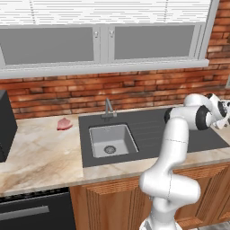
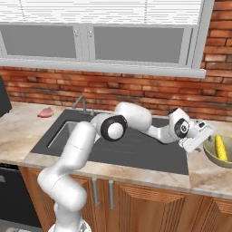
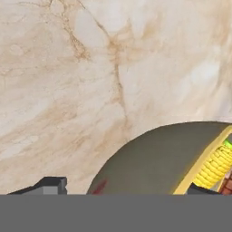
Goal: Pick the corn from the sink and place it in the bowl. Then pick the bowl and place it in the microwave. Then close the microwave door and press the start button.
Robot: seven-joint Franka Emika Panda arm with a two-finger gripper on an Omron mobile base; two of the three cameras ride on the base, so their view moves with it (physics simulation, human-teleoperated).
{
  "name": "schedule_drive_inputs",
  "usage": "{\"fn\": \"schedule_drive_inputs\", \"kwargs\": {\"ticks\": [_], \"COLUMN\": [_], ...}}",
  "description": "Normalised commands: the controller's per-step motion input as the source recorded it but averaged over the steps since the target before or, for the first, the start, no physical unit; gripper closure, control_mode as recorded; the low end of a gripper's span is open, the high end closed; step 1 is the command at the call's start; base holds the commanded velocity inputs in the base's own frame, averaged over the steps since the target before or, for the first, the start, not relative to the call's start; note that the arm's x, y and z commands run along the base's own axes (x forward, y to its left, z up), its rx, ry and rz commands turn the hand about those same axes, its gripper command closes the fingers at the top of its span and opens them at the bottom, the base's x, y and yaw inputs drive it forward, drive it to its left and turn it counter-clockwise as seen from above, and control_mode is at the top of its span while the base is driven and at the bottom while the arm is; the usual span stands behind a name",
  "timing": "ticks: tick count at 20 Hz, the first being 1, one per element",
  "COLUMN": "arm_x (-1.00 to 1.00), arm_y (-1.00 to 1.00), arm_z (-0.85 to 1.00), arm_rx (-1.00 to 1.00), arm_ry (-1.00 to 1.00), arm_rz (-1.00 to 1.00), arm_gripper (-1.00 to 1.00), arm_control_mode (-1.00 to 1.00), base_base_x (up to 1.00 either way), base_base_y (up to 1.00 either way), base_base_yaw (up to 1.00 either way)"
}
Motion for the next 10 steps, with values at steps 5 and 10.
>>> {"fn": "schedule_drive_inputs", "kwargs": {"ticks": [5,10], "arm_x": [-0.09,-0.47], "arm_y": [-0.17,0.18], "arm_z": [0.10,0.45], "arm_rx": [0.08,0.10], "arm_ry": [0.00,-0.02], "arm_rz": [-0.09,-0.02], "arm_gripper": [1.00,1.00], "arm_control_mode": [-1.00,-1.00], "base_base_x": [0.00,0.00], "base_base_y": [0.00,0.00], "base_base_yaw": [0.00,0.00]}}
